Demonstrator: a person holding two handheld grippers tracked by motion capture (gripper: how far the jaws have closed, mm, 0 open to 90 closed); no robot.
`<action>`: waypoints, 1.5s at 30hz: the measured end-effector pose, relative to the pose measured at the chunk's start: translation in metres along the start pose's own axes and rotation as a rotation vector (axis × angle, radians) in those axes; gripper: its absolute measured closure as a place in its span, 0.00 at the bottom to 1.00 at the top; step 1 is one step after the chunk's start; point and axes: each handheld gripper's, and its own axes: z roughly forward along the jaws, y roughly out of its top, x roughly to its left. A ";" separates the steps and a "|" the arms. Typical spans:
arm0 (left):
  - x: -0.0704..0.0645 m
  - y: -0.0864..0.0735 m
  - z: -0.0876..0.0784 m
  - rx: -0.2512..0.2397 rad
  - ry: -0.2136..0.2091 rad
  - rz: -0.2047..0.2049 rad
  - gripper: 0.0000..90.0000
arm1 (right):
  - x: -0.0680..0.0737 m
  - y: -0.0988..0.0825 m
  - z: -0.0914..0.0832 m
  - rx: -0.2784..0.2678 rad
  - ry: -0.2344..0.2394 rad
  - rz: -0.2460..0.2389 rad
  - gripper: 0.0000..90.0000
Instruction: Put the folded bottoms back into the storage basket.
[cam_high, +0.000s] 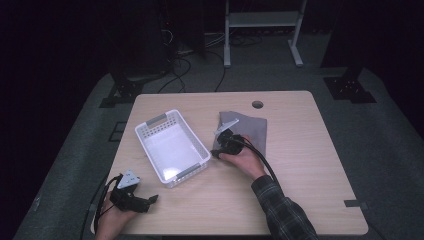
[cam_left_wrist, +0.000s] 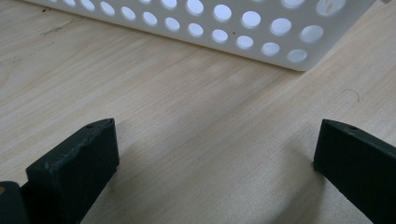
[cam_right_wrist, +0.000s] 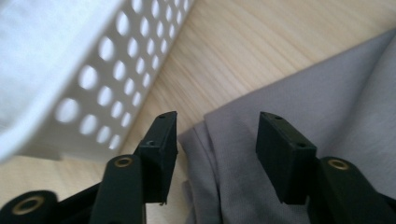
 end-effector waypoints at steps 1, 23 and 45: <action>0.000 0.000 0.000 0.000 0.000 0.000 0.00 | -0.001 -0.001 0.002 0.010 -0.007 -0.010 0.56; 0.000 0.000 0.000 0.001 0.000 0.000 0.00 | -0.001 -0.020 -0.012 0.031 0.088 -0.007 0.94; 0.000 0.000 0.000 -0.002 0.001 -0.003 0.00 | 0.017 -0.070 -0.071 0.030 0.176 -0.086 0.94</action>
